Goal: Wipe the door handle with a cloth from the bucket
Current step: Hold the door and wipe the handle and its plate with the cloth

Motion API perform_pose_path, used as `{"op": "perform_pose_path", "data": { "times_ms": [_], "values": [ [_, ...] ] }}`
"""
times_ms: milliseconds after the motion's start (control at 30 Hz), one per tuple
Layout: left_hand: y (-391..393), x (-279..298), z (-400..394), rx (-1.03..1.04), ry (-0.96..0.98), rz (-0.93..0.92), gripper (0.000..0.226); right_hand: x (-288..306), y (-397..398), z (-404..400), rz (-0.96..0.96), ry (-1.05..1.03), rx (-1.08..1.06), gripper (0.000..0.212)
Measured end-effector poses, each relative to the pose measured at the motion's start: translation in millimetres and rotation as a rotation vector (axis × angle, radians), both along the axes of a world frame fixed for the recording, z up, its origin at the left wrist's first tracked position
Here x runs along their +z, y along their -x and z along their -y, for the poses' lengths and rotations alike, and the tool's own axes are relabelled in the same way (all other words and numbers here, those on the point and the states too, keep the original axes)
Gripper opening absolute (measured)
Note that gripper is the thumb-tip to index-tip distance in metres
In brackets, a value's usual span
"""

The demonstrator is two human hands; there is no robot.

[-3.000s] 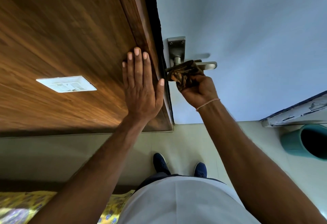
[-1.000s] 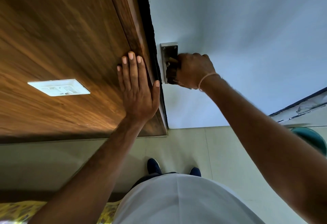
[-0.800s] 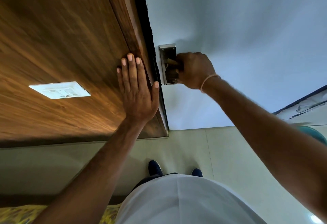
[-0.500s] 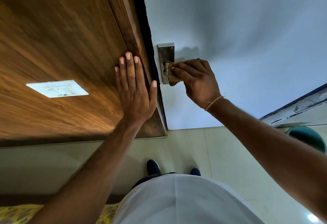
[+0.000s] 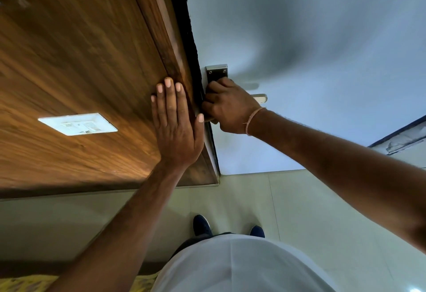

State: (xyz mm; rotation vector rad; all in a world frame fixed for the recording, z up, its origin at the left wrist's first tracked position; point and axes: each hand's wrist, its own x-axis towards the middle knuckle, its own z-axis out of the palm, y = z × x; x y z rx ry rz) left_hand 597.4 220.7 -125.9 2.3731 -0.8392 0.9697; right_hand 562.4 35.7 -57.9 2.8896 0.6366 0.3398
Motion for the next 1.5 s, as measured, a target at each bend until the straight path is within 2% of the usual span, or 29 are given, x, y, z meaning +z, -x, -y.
{"op": "perform_pose_path", "data": {
  "times_ms": [67, 133, 267, 367, 467, 567, 700, 800, 900, 1033, 1233, 1433, 1500],
  "values": [
    [-0.7, 0.1, -1.5, -0.009, 0.003, -0.004, 0.073, 1.6, -0.6, 8.6, 0.031, -0.014, 0.062, 0.031],
    [0.1, 0.2, -1.3, -0.018, 0.006, -0.007, 0.073, -0.5, 1.8, 21.7, 0.092, -0.067, 0.092, 0.030],
    [-0.2, -0.7, 1.0, -0.006, 0.020, 0.003, 0.072, -14.3, 19.3, 42.4, 0.221, -0.305, -0.049, 0.040],
    [-0.9, -1.5, 3.3, 0.010, 0.020, 0.006, 0.073, -19.9, 25.8, 38.3, 0.230, -0.362, -0.105, 0.041],
    [0.1, -2.3, 4.8, 0.010, 0.025, 0.006, 0.074, -20.1, 19.7, 25.9, 0.226, -0.329, -0.096, 0.034],
    [0.6, -2.1, 4.5, 0.006, 0.021, 0.001, 0.074, -17.5, 10.1, 12.6, 0.160, -0.207, -0.071, 0.030],
    [-2.6, -2.0, -1.5, -0.005, 0.002, 0.017, 0.073, -8.8, 1.6, -0.9, 0.040, -0.037, 0.004, 0.038],
    [-3.7, -1.8, -5.3, -0.011, -0.016, 0.016, 0.073, -6.3, -1.0, 0.9, 0.062, 0.055, 0.058, 0.023],
    [-1.8, -1.9, -4.9, -0.006, -0.013, 0.017, 0.072, -11.4, 6.7, 13.3, 0.113, -0.034, 0.086, 0.033],
    [-0.9, -3.1, -0.6, 0.007, 0.009, 0.030, 0.072, -20.9, 18.2, 24.4, 0.170, -0.205, 0.001, 0.047],
    [-2.0, -1.6, -3.7, 0.019, -0.009, 0.032, 0.071, -19.7, 29.9, 24.8, 0.198, -0.350, -0.146, 0.050],
    [-0.2, -1.0, -0.9, 0.028, -0.006, 0.024, 0.070, -16.4, 27.6, 21.9, 0.211, -0.269, -0.284, 0.037],
    [-0.6, -0.3, -1.9, 0.022, -0.010, 0.015, 0.071, -14.8, 26.5, 14.4, 0.204, -0.264, -0.328, 0.039]
  ]
}}
